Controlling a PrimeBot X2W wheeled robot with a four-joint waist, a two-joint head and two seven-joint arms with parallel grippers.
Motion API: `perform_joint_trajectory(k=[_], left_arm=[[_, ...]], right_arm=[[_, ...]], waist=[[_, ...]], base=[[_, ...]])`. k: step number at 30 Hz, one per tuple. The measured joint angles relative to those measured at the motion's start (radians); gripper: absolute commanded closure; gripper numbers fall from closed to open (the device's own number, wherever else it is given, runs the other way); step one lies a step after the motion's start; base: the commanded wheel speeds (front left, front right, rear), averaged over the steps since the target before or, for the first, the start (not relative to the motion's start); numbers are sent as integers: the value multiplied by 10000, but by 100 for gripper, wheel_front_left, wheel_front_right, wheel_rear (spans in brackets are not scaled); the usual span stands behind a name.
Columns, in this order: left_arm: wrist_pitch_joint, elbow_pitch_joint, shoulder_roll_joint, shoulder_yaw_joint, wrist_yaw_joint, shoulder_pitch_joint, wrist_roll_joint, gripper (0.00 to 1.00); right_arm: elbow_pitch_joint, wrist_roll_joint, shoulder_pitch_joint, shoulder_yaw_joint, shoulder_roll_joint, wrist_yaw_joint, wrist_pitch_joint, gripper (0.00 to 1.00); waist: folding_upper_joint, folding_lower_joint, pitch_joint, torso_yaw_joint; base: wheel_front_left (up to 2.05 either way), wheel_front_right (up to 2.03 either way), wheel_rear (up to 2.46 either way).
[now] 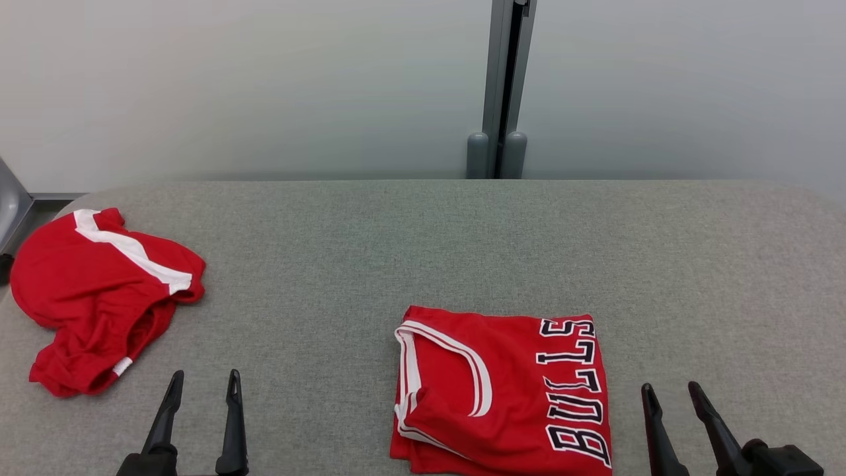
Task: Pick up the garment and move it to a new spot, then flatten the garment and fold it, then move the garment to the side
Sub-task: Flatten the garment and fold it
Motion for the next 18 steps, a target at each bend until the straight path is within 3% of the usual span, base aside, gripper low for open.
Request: perform_joint_trajectory(k=[5, 6, 7, 8, 18], left_arm=[[0, 29, -8, -42, 0, -35, -75, 0], [0, 35, -6, -58, -2, -71, -81, 0], [0, 44, -8, -69, -2, -139, -84, 0], [0, 56, -8, -75, -4, -221, -86, 0], [0, 109, -15, -205, -25, -633, -123, 0]], right_arm=[[249, -316, -430, 345, 0, 0, 2, 0], [309, -382, -617, 418, 4, 0, 0, 51], [407, -443, -848, 502, 4, 0, 0, 80], [545, -483, -1085, 594, 2, 0, 0, 100], [3277, -596, -3324, 1496, -107, 2, 196, 100]], waist=[[0, 0, 76, 41], [0, 0, 114, 55], [1, 0, 156, 77], [2, 1, 196, 103], [3, 2, 596, 533]], base=[[0, 0, 0], [0, 0, 0], [0, 0, 0], [0, 0, 0], [0, 0, 0]])
